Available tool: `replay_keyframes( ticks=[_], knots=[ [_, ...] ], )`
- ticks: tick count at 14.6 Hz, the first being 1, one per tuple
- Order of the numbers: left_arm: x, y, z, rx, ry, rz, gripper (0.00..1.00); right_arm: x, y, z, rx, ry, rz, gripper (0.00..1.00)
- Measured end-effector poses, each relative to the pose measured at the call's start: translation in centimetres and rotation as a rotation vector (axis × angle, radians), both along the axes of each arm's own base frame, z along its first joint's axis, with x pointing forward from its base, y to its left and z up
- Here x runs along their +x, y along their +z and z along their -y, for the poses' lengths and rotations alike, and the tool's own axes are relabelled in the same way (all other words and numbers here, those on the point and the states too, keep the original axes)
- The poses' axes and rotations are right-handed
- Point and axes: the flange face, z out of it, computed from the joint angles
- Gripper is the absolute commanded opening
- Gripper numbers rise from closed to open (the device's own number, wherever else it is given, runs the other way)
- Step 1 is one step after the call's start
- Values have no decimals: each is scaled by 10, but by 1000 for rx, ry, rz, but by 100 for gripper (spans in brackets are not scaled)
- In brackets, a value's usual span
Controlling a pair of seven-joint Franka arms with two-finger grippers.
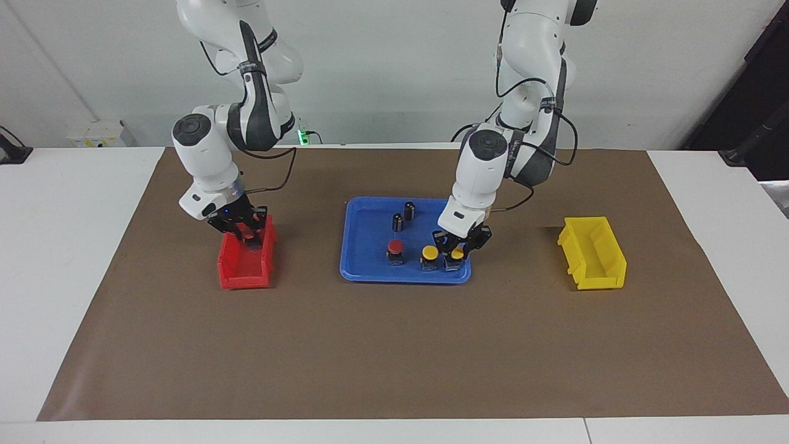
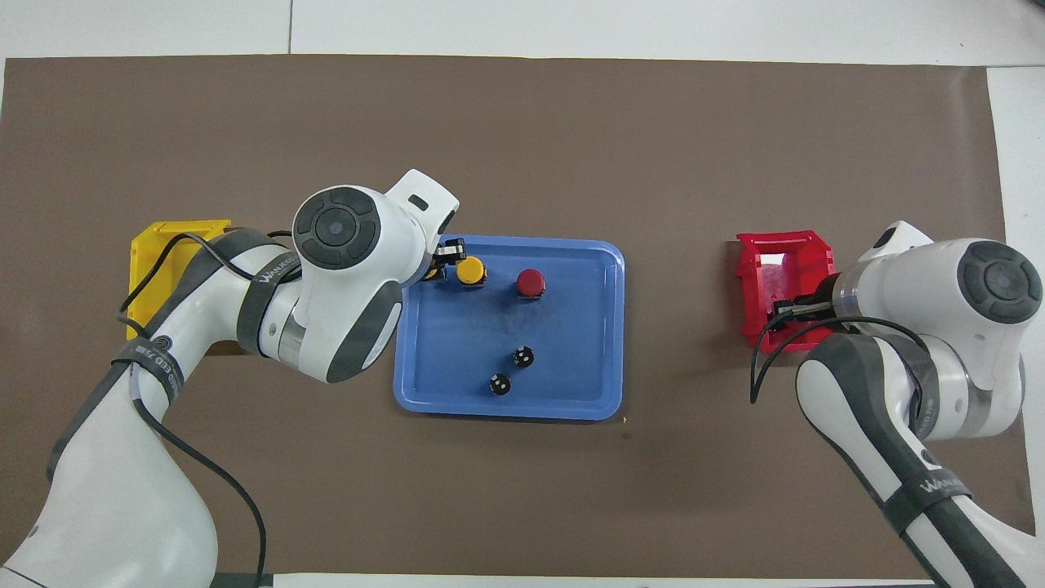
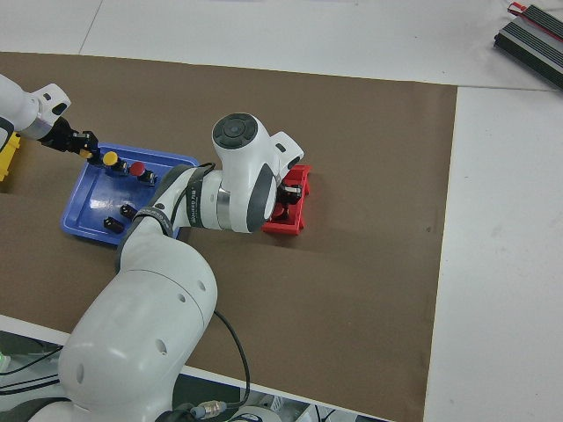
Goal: Sort red and yellow buttons by color
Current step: 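Drop the red button in the red bin while the left gripper grasps a yellow button, then drop the yellow button in the yellow bin while the right gripper reaches the red button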
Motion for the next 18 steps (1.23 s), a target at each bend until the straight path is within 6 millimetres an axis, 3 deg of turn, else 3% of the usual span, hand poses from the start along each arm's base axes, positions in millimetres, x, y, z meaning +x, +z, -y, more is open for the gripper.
replay_keyframes(
  ticks=[3,5,7,9,11,12,14,18],
  knots=[
    [14,60,-10,25,25,-42,1,0,3,2,-1,30,2,61],
    [27,97,-42,21,41,-39,1,2,11,5,-1,28,-15,63],
    [42,114,-86,20,32,-36,2,9,28,6,-1,28,-34,63],
    [60,117,-138,26,-3,-38,2,18,50,3,0,33,-48,63],
    [75,116,-196,34,-51,-49,2,29,76,-15,4,30,-44,65],
    [80,114,-224,38,-77,-55,2,35,88,-39,7,12,-27,67],
    [85,109,-265,41,-113,-65,2,43,104,-108,20,-36,9,67],
    [78,92,-316,38,-120,-101,2,44,115,-246,69,-127,54,68]
  ],
)
